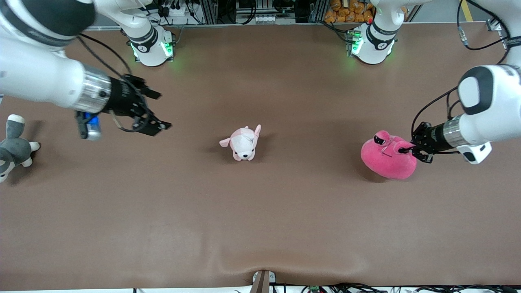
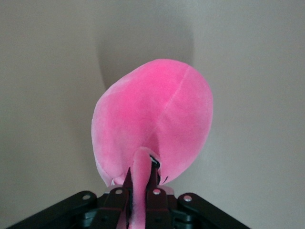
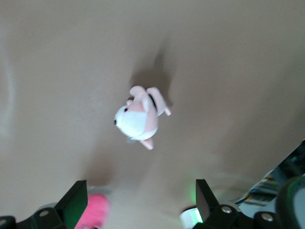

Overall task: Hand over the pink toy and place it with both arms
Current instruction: 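Carry the pink plush toward the right gripper, which closes on it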

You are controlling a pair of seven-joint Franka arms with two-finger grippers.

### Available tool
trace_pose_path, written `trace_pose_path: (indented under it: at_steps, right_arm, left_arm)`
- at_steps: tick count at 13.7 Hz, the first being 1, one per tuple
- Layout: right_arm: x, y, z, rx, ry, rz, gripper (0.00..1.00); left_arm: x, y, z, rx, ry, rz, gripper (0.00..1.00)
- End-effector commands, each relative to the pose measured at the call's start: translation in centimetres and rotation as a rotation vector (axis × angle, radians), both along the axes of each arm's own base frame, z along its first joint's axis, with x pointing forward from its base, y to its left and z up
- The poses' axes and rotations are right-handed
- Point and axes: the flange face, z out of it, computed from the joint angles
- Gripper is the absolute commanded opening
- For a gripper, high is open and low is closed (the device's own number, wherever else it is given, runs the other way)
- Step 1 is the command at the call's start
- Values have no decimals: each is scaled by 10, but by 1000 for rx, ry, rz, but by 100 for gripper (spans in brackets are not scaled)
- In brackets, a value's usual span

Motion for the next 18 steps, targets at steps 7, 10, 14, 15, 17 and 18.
trace_pose_path:
  at_steps: [7,10,14,15,17,18]
  right_arm:
    - [8,137,-43,92,40,-430,100]
    - [1,169,-67,78,81,-462,100]
    - [-5,192,-78,90,79,-490,100]
    - [-6,194,-78,88,87,-497,100]
    - [-6,191,-79,77,117,-531,100]
    - [-7,193,-79,70,138,-555,100]
  left_arm:
    - [-2,-104,85,-143,97,91,0]
    - [-10,-162,105,-157,129,162,0]
    - [-21,-221,121,-205,185,244,0]
    - [-24,-237,126,-216,181,261,0]
    - [-26,-265,122,-217,181,331,0]
    - [-24,-277,118,-223,176,364,0]
